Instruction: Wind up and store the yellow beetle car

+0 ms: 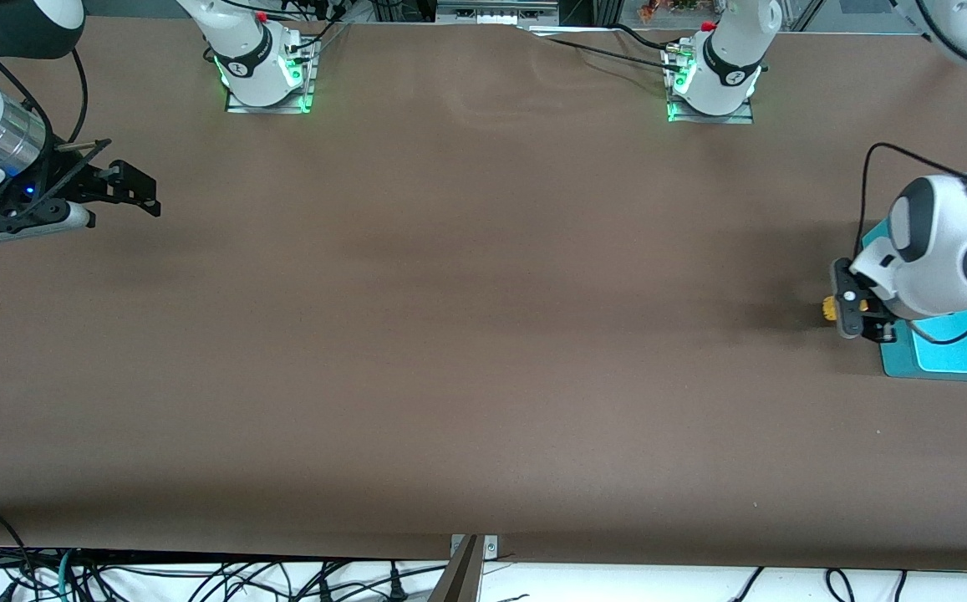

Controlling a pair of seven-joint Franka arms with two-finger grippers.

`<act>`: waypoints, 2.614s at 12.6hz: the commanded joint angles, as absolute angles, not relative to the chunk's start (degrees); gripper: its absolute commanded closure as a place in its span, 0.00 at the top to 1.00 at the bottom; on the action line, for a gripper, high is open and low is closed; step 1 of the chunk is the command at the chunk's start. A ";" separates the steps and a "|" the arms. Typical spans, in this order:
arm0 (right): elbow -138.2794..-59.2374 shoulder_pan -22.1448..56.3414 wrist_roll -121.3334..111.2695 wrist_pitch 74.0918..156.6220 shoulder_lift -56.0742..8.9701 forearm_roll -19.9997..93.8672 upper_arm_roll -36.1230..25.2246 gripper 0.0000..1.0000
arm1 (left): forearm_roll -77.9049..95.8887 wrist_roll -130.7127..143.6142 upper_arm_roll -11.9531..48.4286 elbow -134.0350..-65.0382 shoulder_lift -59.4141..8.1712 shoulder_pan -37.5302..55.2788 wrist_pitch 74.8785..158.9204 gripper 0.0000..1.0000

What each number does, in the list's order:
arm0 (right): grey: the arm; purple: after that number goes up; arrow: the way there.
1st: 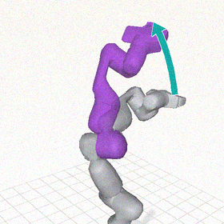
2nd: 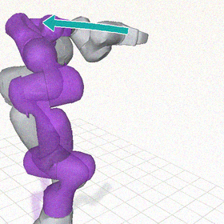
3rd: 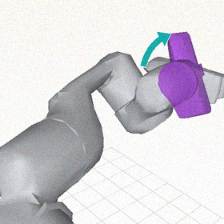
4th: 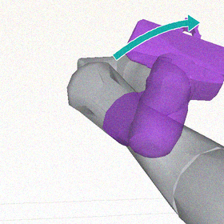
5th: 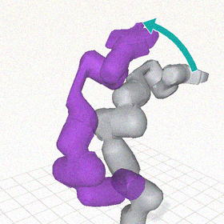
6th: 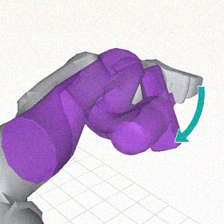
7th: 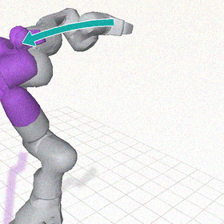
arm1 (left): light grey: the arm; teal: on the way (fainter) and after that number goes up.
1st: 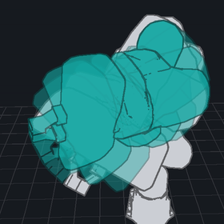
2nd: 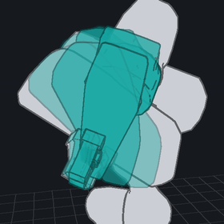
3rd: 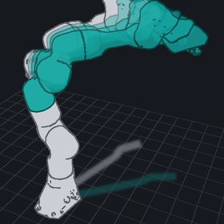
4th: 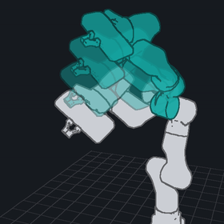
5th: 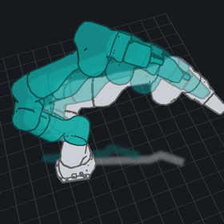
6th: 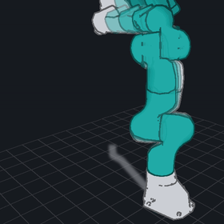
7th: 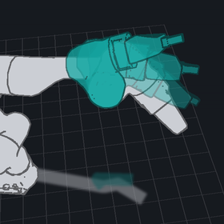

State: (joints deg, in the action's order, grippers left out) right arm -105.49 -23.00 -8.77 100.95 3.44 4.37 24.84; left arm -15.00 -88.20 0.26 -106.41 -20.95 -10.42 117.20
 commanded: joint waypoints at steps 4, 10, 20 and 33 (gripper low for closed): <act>-104.15 -23.03 -8.26 99.58 3.25 4.75 25.14 1.00 | -19.69 -97.19 -10.43 -102.56 -22.49 -11.95 112.66 0.17; -104.24 -23.03 -8.44 99.58 3.25 4.66 25.14 1.00 | -20.30 -104.77 -16.35 -105.55 -32.25 -12.65 133.21 0.24; -104.24 -23.03 -8.53 99.49 3.25 4.66 25.14 1.00 | -10.58 -104.24 -16.17 -104.86 -22.79 -13.54 124.48 1.00; -104.15 -23.12 -8.61 99.49 3.16 4.66 25.05 1.00 | 4.22 -35.13 -1.61 -103.45 -5.72 -6.59 110.32 1.00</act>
State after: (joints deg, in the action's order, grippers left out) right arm -105.22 -22.97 -8.77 100.62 3.44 4.36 24.95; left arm 3.13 -43.87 -6.17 -102.99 -8.92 -5.94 113.44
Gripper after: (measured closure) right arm 0.000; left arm 0.000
